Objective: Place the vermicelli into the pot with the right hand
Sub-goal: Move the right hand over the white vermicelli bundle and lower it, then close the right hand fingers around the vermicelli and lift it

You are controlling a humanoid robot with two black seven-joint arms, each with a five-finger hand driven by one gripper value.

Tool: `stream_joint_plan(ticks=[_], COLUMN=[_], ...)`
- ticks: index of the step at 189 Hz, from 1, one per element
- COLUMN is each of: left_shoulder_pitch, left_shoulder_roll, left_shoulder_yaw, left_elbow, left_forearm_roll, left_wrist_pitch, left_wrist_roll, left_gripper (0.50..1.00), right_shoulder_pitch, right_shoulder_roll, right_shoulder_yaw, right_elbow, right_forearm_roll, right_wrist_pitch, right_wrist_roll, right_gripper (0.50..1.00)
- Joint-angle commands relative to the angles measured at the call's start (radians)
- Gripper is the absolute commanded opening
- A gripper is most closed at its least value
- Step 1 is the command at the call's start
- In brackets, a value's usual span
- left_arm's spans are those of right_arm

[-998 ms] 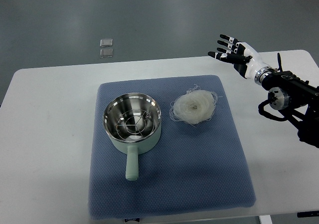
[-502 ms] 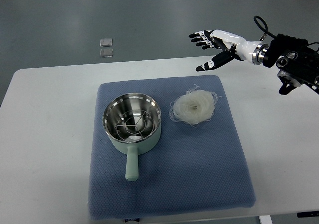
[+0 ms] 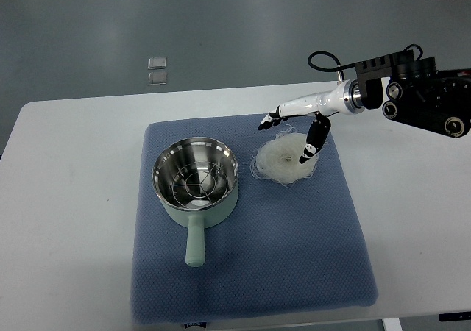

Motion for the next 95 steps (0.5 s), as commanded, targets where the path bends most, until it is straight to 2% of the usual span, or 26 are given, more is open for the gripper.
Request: stream_joint_plan(ticks=[1, 41, 95], left_shoulder_pitch=[0.000, 0.000, 0.000], left_shoulder_roll=[0.000, 0.000, 0.000], left_shoulder_yaw=[-0.002, -0.002, 0.000], left_elbow=[0.000, -0.003, -0.003], left_forearm_roll=[0.000, 0.000, 0.000], left_wrist_pitch=[0.000, 0.000, 0.000], left_wrist_roll=[0.000, 0.000, 0.000], left_gripper=[1.000, 1.000, 1.000], right_shoulder_pitch=[-0.005, -0.009, -0.031], right_shoulder_roll=[0.022, 0.071, 0.138], right_shoulder_yaw=[-0.034, -0.046, -0.137], right_elbow=[-0.007, -0.044, -0.119], right_forearm_roll=[-0.024, -0.024, -0.040], right_wrist_pitch=[-0.010, -0.073, -0.112], right_wrist_roll=[-0.003, -0.013, -0.014], right_gripper=[0.919, 0.919, 0.919])
